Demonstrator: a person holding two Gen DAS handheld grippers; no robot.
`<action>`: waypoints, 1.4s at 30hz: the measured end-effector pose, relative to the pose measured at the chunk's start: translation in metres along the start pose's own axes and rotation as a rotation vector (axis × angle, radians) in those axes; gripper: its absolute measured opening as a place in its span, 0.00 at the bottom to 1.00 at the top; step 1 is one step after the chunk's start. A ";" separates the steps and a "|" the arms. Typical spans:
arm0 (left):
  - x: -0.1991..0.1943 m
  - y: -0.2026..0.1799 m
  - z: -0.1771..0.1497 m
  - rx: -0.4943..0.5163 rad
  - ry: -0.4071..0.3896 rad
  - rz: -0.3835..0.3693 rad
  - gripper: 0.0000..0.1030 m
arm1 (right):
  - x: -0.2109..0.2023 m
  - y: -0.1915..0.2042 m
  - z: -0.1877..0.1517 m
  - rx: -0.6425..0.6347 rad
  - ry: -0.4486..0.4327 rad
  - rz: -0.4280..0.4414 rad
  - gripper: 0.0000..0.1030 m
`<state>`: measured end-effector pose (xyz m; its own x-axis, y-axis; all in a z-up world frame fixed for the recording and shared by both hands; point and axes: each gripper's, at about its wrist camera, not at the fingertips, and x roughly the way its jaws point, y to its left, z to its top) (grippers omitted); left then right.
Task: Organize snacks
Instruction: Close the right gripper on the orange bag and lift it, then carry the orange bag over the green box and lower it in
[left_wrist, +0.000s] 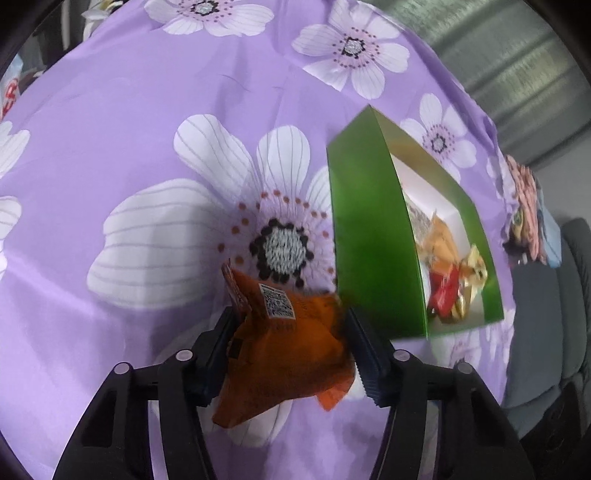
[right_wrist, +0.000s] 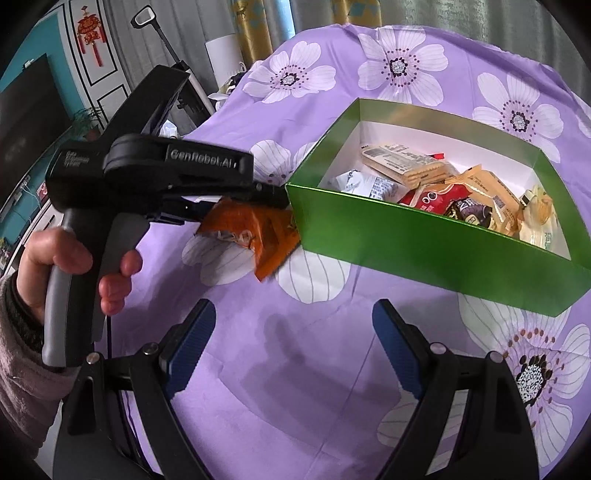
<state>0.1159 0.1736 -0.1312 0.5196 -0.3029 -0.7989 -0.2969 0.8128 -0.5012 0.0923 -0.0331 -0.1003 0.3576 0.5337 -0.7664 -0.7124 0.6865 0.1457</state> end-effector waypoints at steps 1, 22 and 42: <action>-0.002 0.001 -0.003 -0.007 0.003 -0.006 0.57 | 0.000 0.000 -0.001 -0.003 0.001 0.002 0.85; -0.020 -0.030 -0.053 0.061 0.016 -0.045 0.57 | 0.017 0.004 -0.009 -0.010 0.046 0.064 0.80; -0.027 -0.018 -0.067 0.030 -0.019 -0.080 0.57 | 0.026 0.010 -0.011 0.003 0.067 0.115 0.58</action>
<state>0.0535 0.1343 -0.1228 0.5557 -0.3584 -0.7502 -0.2296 0.8011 -0.5527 0.0878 -0.0179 -0.1256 0.2322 0.5752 -0.7844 -0.7445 0.6241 0.2372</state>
